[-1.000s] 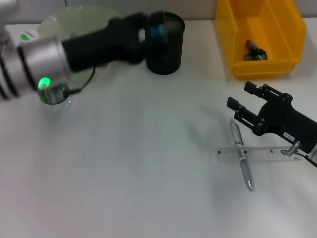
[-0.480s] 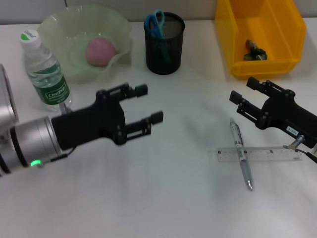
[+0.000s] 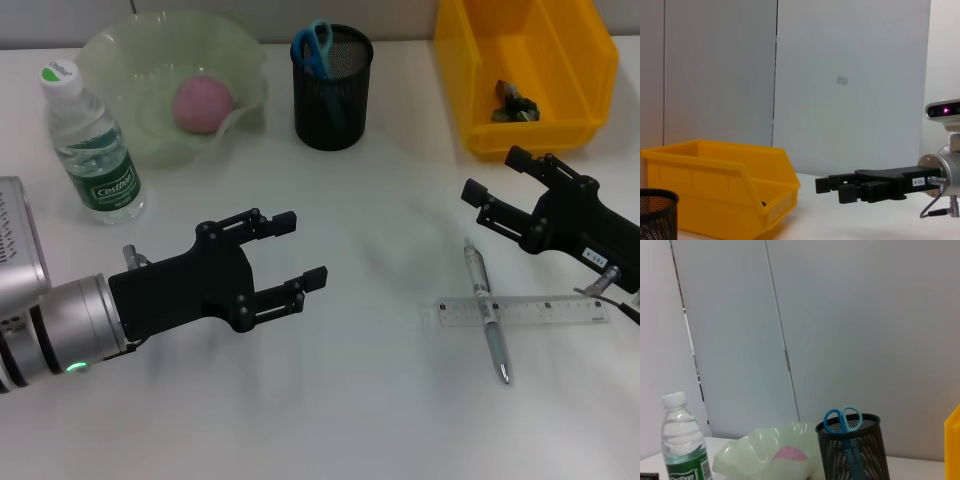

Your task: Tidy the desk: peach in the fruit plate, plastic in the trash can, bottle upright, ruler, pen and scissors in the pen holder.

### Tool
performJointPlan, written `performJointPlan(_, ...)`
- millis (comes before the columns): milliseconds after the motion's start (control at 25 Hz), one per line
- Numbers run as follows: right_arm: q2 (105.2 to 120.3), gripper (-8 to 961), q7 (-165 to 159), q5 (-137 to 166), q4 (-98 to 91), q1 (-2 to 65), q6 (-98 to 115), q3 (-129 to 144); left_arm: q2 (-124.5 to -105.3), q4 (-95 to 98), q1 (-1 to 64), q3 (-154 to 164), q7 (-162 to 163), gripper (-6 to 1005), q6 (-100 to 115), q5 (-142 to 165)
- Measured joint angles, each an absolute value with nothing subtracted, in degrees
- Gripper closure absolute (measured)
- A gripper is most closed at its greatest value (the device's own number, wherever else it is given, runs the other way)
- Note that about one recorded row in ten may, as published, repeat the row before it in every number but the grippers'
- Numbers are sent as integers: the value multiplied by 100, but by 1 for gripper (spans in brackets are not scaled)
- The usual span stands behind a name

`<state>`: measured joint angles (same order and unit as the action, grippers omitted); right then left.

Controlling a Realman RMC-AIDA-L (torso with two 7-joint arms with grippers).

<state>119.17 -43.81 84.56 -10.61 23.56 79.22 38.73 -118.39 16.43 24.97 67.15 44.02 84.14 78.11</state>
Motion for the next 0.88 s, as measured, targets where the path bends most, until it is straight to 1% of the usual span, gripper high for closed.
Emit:
performJointPlan(240,11917,142,-4498,8451,-1152,2351,7911,3877,-11844,1635,2496,6735,4436,288,8413,7811)
performJointPlan(680,11915,150,-4728,8492,-1241,2348,8021,3910,-11848,1574,2527,6813,4518,288,8434,7809)
performJointPlan(880,11836,153,-5948,9023,-2092,2147,8835,3952,-11837,1588,2547,6970,4610,288,8522,7811)
